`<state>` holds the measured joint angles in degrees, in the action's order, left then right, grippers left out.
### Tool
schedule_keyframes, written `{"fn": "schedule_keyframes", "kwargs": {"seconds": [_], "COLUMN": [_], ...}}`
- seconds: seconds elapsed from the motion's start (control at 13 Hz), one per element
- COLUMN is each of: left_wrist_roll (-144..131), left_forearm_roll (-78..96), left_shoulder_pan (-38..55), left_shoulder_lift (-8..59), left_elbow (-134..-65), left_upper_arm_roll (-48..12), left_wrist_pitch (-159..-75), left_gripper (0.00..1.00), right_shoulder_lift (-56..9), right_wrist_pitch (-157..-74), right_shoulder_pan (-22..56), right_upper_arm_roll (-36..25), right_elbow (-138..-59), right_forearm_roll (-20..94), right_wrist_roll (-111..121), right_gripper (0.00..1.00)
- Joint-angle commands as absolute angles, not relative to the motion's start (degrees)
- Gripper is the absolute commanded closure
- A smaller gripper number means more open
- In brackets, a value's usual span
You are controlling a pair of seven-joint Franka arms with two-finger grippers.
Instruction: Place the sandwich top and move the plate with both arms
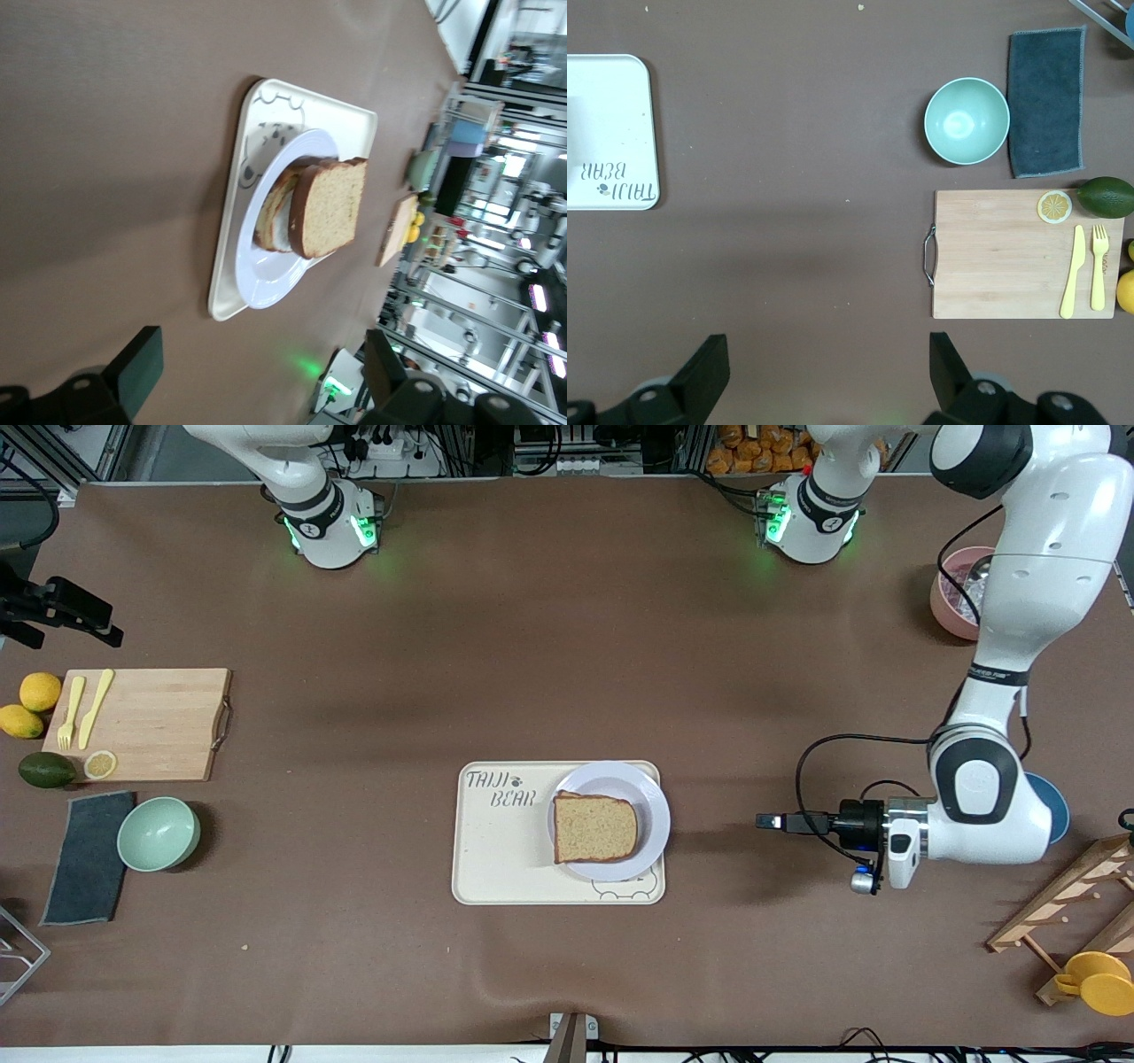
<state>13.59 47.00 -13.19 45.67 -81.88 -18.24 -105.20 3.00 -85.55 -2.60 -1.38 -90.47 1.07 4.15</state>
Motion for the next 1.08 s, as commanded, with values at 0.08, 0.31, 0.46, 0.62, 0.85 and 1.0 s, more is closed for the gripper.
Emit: {"fn": "schedule_keyframes", "kwargs": {"seconds": [0.08, 0.31, 0.46, 0.62, 0.85, 1.0], "left_wrist_roll": [5.29, 0.38, -1.67, -1.49, -1.4, -1.15], "left_forearm_roll": [39.14, 27.46, 19.46, 12.87, 0.9, 0.26], "left_shoulder_pan": [-13.27, -12.75, -12.74, -12.74, -12.75, -13.09], "left_shoulder_lift": [38.43, 31.84, 27.27, 23.05, 16.11, 13.02], "left_elbow": [-82.35, -82.44, -82.88, -82.79, -82.79, -82.62], "left_upper_arm_roll": [-17.67, -17.67, -18.28, -18.28, -18.37, -17.76], "left_wrist_pitch": [-101.79, -101.78, -100.99, -97.05, -94.06, -90.8], "left_gripper": [0.0, 0.0, 0.0, 0.0, 0.0, 0.0], "right_shoulder_lift": [3.08, 3.08, 3.08, 3.08, 3.08, 3.16], "right_wrist_pitch": [-84.99, -84.9, -84.9, -85.08, -85.08, -84.9], "right_shoulder_pan": [-2.64, -2.9, -2.73, -2.64, -2.81, -2.9], "right_upper_arm_roll": [-0.97, -1.05, -0.97, -0.97, -0.97, -1.05], "right_elbow": [-90.0, -90.0, -90.09, -90.09, -90.0, -90.0], "right_forearm_roll": [1.14, 1.14, 1.14, 1.14, 1.14, 1.14], "right_wrist_roll": [3.52, 3.52, 3.52, 3.52, 3.52, 3.52], "right_gripper": [0.0, 0.0, 0.0, 0.0, 0.0, 0.0]}}
